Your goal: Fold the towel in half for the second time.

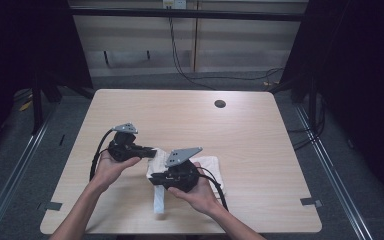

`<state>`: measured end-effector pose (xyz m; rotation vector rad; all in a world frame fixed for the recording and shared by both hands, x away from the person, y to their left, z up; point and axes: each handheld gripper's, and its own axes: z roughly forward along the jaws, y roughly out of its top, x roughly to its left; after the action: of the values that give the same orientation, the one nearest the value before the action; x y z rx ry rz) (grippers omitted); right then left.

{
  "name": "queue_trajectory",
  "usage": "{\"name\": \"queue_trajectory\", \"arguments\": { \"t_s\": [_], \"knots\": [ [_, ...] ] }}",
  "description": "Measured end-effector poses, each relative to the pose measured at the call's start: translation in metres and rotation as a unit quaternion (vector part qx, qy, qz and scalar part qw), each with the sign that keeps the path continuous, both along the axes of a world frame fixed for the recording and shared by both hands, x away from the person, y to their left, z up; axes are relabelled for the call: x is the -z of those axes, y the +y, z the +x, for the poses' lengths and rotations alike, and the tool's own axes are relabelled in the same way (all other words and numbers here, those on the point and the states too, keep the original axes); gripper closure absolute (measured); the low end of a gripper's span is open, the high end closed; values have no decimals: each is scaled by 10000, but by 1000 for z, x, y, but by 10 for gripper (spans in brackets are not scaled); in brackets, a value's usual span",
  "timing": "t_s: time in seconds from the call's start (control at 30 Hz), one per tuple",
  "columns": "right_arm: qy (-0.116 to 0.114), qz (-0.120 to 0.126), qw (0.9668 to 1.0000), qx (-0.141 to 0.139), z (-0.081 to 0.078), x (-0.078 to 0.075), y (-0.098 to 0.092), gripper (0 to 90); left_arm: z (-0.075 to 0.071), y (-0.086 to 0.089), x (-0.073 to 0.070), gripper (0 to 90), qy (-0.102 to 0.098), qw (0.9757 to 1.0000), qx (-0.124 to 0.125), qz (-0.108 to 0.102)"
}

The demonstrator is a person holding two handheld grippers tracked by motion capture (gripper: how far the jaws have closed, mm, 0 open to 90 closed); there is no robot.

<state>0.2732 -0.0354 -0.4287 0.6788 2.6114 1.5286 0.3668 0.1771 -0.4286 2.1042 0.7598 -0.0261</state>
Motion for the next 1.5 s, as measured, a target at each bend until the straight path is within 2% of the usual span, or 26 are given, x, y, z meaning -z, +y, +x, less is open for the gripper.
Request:
{"name": "queue_trajectory", "arguments": {
  "t_s": [0.07, 0.1, 0.17, 0.3, 0.4, 0.5, 0.63, 0.73, 1.07, 1.13, 1.23, 1.33, 1.5],
  "knots": [
    [47, 141, 9998, 164, 2, 1, -2, 837, 2, -2, 1, 839, 25, 10000, -37, -43],
    [47, 141, 9998, 164, 2, 1, -2, 837, 3, -3, 1, 839, 40, 10000, -60, -36],
    [112, 296, 9992, 233, 4, 1, -6, 837, 5, -5, 1, 840, 69, 9999, -85, -52],
    [60, 238, 9993, 295, 4, 0, -13, 838, 6, -12, 1, 840, 76, 9999, -35, -71],
    [39, 221, 9991, 358, 2, 0, -20, 837, 7, -19, 1, 840, 66, 10000, 19, 4],
    [39, 219, 9988, 447, 0, 0, -29, 837, 9, -27, 1, 840, 68, 10000, 44, -36],
    [20, 182, 9986, 502, -1, -1, -39, 833, 10, -38, 1, 838, 73, 9999, 95, 76],
    [38, 134, 9986, 515, -2, -2, -46, 834, 10, -45, 4, 839, 91, 9999, 137, -6],
    [53, 37, 9979, 638, -4, -1, -64, 834, 14, -65, 3, 839, 94, 9996, 253, 2],
    [-38, -12, 9976, 685, -5, -2, -68, 833, 14, -70, 3, 839, 96, 9997, 241, 1],
    [-41, 32, 9968, 795, -6, -5, -79, 833, 15, -80, 5, 839, 123, 9995, 305, 29],
    [-6, -17, 9962, 873, -8, -2, -87, 833, 18, -90, 9, 839, 207, 9991, 380, 44],
    [26, -108, 9950, 988, -11, 5, -99, 834, 18, -107, 13, 839, 217, 9987, 455, 89]
  ]
}}
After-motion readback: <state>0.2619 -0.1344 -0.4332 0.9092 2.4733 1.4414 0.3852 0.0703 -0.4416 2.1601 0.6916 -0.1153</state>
